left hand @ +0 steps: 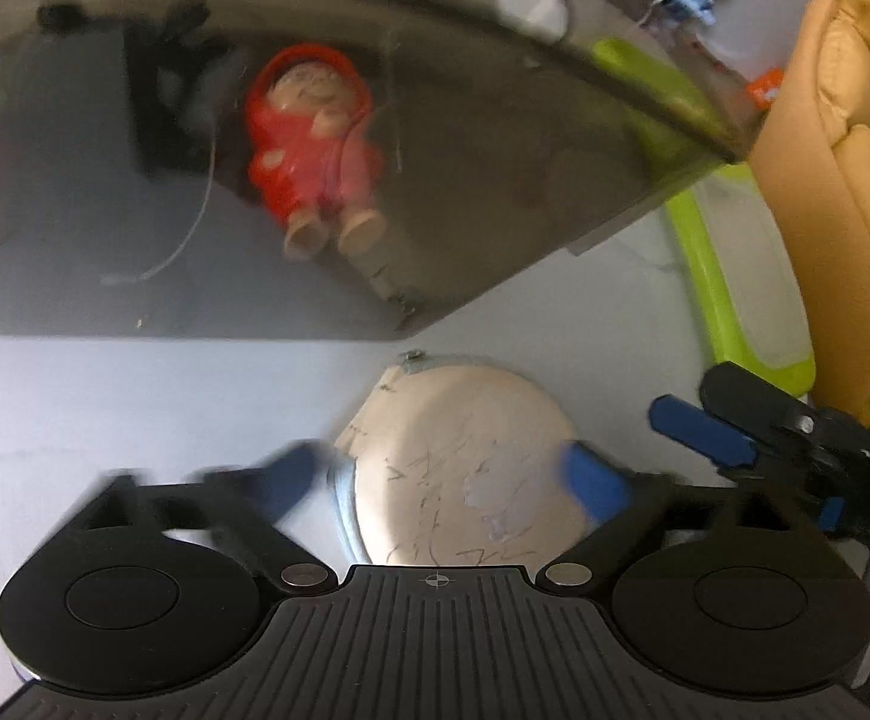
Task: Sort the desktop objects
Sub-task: 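Grasp the round beige pouch by its rim with the left tool, then close the right tool on the beige pouch while the left tool releases it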
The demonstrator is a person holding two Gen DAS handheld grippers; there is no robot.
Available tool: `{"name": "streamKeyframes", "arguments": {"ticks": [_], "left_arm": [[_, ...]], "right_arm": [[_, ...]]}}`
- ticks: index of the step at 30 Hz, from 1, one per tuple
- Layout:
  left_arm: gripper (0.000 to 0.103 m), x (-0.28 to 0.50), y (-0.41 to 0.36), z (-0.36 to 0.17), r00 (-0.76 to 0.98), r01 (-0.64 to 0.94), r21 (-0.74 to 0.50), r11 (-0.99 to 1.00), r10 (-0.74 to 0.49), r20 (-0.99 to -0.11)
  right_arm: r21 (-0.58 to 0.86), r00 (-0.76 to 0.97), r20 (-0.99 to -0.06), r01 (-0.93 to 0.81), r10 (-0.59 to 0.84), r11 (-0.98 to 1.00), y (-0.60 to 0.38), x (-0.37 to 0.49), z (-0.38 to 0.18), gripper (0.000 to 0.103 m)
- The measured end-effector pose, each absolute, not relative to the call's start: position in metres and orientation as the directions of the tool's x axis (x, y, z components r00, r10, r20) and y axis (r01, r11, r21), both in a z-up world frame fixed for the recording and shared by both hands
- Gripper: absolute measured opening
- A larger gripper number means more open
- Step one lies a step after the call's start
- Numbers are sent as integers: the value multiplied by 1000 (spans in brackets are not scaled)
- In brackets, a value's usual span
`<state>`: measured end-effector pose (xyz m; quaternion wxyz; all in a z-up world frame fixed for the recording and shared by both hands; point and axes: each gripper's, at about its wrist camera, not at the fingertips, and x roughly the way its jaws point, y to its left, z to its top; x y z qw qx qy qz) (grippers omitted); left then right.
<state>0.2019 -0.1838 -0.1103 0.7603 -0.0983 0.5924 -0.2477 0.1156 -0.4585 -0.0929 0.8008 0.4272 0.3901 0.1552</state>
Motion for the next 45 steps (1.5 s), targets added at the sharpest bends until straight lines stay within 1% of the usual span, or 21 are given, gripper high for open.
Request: {"name": "streamKeyframes", "arguments": {"ticks": [3,7,9,12,14,17,19,21,23,25,28,31,32,33,35,37,38,39,41,43,45], "left_arm": [[63,201,-180,-105,183,258,-460,850,-510,-840],[50,202,-172,-97,200,248,-479,842,-528,-825],[49,203,-169,-94,208,250,-480,841,-531,-821],[49,201,-167,-87,208,254,-467,847,-520,-829],[49,201,-171,-82,204,259,-456,851,-510,-836],[48,201,-178,-77,203,262,-438,860,-493,-846],[48,206,-185,-78,192,254,-429,867,-479,-856],[48,211,-189,-78,167,239,-434,869,-476,-863],[48,214,-191,-79,152,227,-434,872,-472,-868],[48,214,-189,-80,138,215,-437,873,-471,-871],[48,216,-188,-84,107,178,-455,872,-477,-872],[48,218,-185,-87,73,135,-475,870,-487,-870],[48,218,-184,-88,63,125,-482,867,-491,-869],[48,217,-182,-89,54,117,-488,865,-496,-867],[46,216,-180,-90,45,113,-499,859,-506,-861],[45,215,-179,-86,55,131,-492,861,-501,-864],[45,213,-179,-81,75,152,-481,863,-495,-865],[48,211,-179,-76,97,172,-470,866,-490,-867],[56,207,-177,-66,138,208,-454,867,-485,-863],[75,204,-174,-55,167,234,-448,863,-490,-856],[80,198,-167,-43,203,272,-440,856,-498,-843]], "right_arm": [[831,653,-470,100,594,547,-466,109,-99,72],[813,658,-485,97,576,574,-465,101,-102,76],[795,656,-495,77,570,602,-463,95,-99,79],[737,648,-524,21,552,675,-455,80,-89,79],[631,663,-563,-39,493,775,-442,66,-74,79],[427,692,-611,-122,385,896,-411,49,-54,79],[300,698,-629,-188,342,935,-385,43,-51,82],[167,706,-642,-250,298,954,-358,37,-48,84],[31,718,-649,-307,253,951,-331,32,-45,83],[-116,742,-639,-354,204,928,-306,29,-48,83],[-266,760,-627,-418,174,869,-272,31,-62,83],[-374,768,-632,-418,102,828,-249,38,-81,77],[-414,779,-624,-403,69,816,-243,41,-87,71],[-457,794,-607,-379,29,804,-238,44,-92,66],[-551,827,-561,-330,-47,767,-230,49,-102,64],[-591,835,-545,-326,-68,737,-228,50,-107,54],[-602,836,-543,-324,-76,730,-227,51,-108,54],[-610,839,-537,-317,-85,726,-228,50,-108,53],[-627,845,-524,-299,-106,719,-231,50,-107,49],[-648,847,-514,-281,-135,708,-234,49,-103,45],[-623,840,-526,-275,-132,733,-242,50,-92,42]]}}
